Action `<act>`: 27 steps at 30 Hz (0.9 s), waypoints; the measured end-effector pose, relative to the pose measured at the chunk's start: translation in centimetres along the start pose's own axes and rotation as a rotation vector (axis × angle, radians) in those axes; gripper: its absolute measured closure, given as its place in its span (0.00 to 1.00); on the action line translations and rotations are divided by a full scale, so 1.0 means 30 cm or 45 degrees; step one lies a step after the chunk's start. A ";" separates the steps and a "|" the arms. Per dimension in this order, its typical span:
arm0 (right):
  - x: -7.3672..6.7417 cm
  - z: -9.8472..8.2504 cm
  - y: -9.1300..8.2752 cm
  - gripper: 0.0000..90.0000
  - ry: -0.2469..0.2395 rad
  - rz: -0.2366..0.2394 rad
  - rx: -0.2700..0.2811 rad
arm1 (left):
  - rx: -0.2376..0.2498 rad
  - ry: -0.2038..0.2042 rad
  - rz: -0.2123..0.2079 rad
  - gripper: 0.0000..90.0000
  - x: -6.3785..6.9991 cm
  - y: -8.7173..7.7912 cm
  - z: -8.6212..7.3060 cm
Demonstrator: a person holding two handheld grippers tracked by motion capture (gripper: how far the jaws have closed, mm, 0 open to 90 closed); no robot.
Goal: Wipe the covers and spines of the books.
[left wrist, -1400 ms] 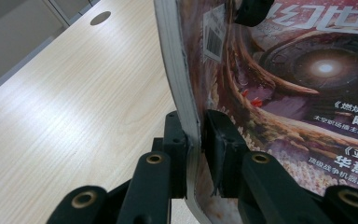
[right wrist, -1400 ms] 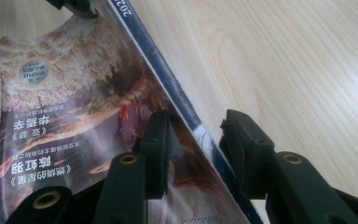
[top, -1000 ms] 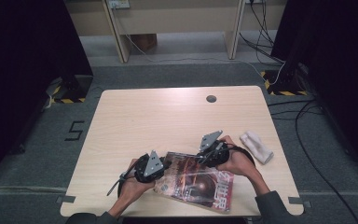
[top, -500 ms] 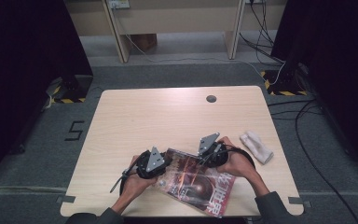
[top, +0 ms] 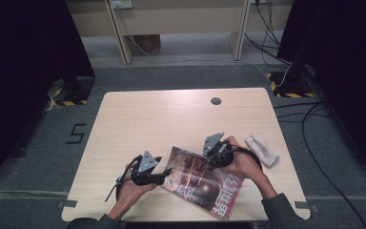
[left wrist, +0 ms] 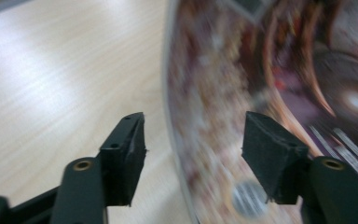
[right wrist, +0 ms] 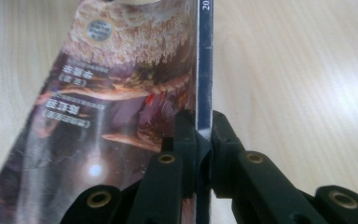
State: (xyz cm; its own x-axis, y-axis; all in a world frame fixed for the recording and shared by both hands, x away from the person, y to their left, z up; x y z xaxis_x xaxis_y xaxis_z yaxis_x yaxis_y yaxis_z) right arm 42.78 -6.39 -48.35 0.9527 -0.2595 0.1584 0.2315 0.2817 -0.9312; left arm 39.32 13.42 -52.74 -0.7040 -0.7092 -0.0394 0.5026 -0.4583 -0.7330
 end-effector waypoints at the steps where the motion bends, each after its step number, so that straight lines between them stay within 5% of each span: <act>1: 0.008 0.002 -0.011 0.94 -0.002 -0.022 -0.003 | -0.003 -0.006 -0.003 0.40 0.005 -0.005 -0.006; 19: 0.164 0.049 -0.152 0.94 0.050 -0.233 -0.051 | -0.092 -0.115 -0.056 0.31 0.034 -0.024 -0.079; 25: 0.209 0.088 -0.218 0.94 0.019 -0.413 -0.110 | -0.108 -0.149 -0.049 0.31 0.023 -0.021 -0.089; 27: 0.213 0.094 -0.224 0.94 0.008 -0.429 -0.118 | -0.111 -0.153 -0.047 0.31 0.022 -0.021 -0.090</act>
State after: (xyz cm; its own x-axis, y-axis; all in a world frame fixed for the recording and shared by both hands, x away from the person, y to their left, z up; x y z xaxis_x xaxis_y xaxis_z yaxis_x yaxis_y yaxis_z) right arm 47.88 -7.33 -40.15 0.8245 -0.3291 0.4602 0.5136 0.0939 -0.8529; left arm 37.19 14.69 -54.12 -0.6531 -0.7543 0.0665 0.4286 -0.4406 -0.7888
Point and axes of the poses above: each handheld gripper's, and its own axes: y roughly forward along the jaws, z roughly out of its top, x roughly to its right, the point moved 8 cm from there along y, roughly forward along the jaws, and after that the axes turned 13 degrees about -x, right-handed, at the moved point
